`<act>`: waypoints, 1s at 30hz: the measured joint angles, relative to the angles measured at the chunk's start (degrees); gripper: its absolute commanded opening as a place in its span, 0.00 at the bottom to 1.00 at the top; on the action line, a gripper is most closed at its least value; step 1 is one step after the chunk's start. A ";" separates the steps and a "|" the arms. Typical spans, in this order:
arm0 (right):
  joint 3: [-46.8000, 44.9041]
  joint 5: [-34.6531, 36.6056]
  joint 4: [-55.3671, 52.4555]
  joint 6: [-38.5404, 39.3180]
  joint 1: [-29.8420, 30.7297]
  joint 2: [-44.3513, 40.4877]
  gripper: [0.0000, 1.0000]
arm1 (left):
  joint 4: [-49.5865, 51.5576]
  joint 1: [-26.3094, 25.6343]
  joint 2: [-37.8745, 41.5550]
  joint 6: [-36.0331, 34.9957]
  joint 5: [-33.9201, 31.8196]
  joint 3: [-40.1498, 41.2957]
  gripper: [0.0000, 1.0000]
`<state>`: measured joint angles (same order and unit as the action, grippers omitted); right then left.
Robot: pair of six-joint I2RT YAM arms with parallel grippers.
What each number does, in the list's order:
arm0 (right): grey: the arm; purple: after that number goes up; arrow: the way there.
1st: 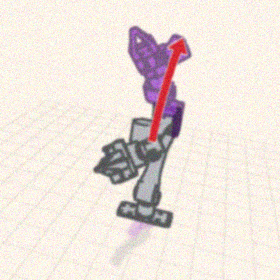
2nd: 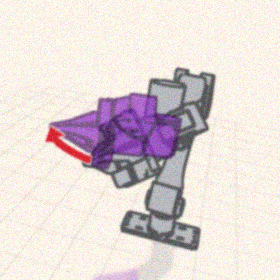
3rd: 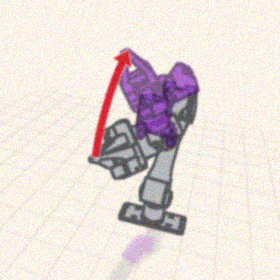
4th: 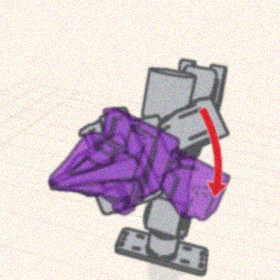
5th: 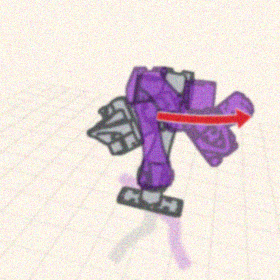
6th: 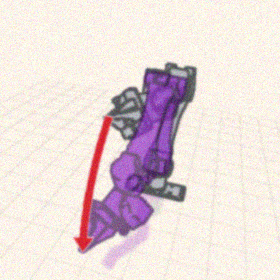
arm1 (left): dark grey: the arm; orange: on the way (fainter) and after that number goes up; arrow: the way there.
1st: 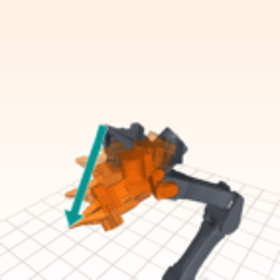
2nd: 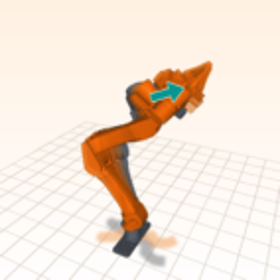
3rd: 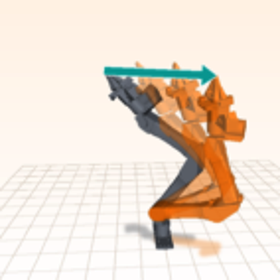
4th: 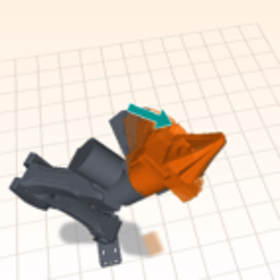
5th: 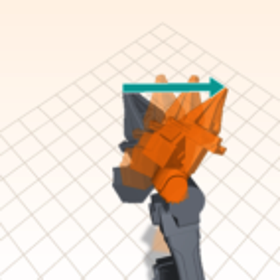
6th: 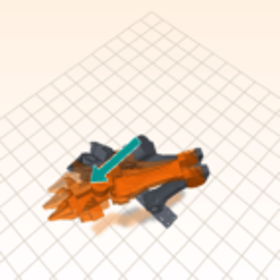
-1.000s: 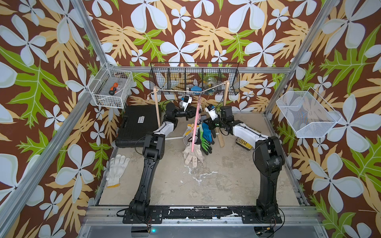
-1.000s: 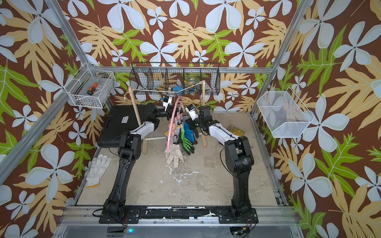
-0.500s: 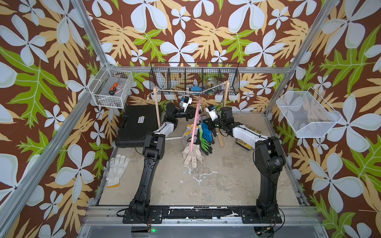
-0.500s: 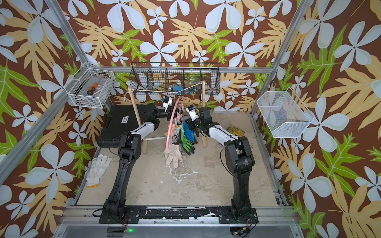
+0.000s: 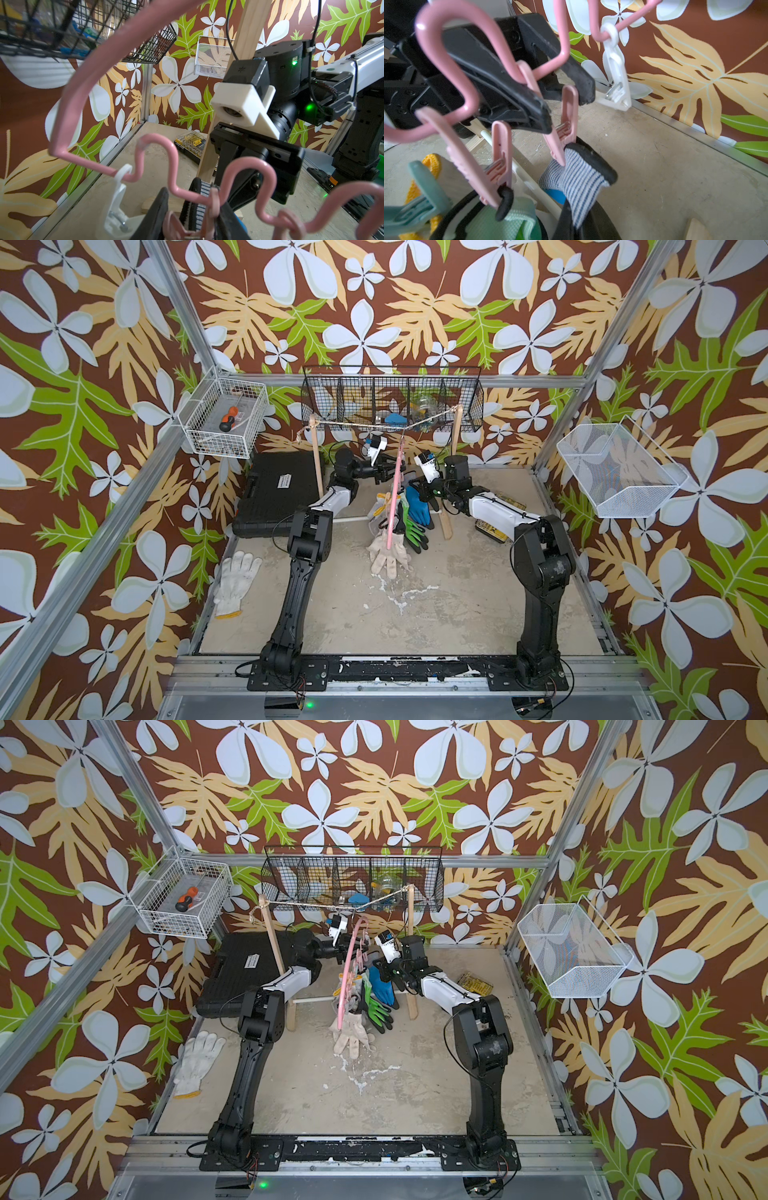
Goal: Clip the gloves onto a hanger to dry
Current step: Clamp the glove onto the hanger.
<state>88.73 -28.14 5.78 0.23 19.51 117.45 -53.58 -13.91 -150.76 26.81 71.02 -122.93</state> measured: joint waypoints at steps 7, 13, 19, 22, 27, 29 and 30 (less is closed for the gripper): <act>0.15 -0.35 -0.35 0.46 0.04 0.00 0.03 | 3.34 0.09 0.00 -2.58 -0.63 -0.02 0.46; 0.44 -0.33 -1.07 1.01 0.11 0.09 0.21 | 5.40 0.15 0.24 -3.78 -1.57 0.15 0.59; 0.52 0.11 -1.55 1.68 0.17 0.11 0.34 | 5.81 0.26 1.09 -4.63 -1.86 0.59 0.72; 0.52 1.05 -1.73 2.12 0.17 0.11 0.40 | 6.34 0.33 1.66 -4.98 -2.45 1.75 1.00; 0.22 1.60 -1.88 3.17 0.15 0.11 0.49 | 7.58 0.72 3.39 -6.01 -3.74 4.85 1.00; -0.26 1.70 -2.03 3.37 0.15 -0.02 0.52 | 8.48 0.79 4.31 -6.78 -4.87 6.34 1.00; -0.66 2.05 -2.34 3.48 0.15 -0.24 0.53 | 8.98 0.79 4.94 -7.56 -6.03 7.43 1.00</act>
<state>88.07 -26.09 3.44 3.70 19.66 117.21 -44.60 -13.13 -145.82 19.25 64.99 -115.50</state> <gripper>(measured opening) 0.518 0.992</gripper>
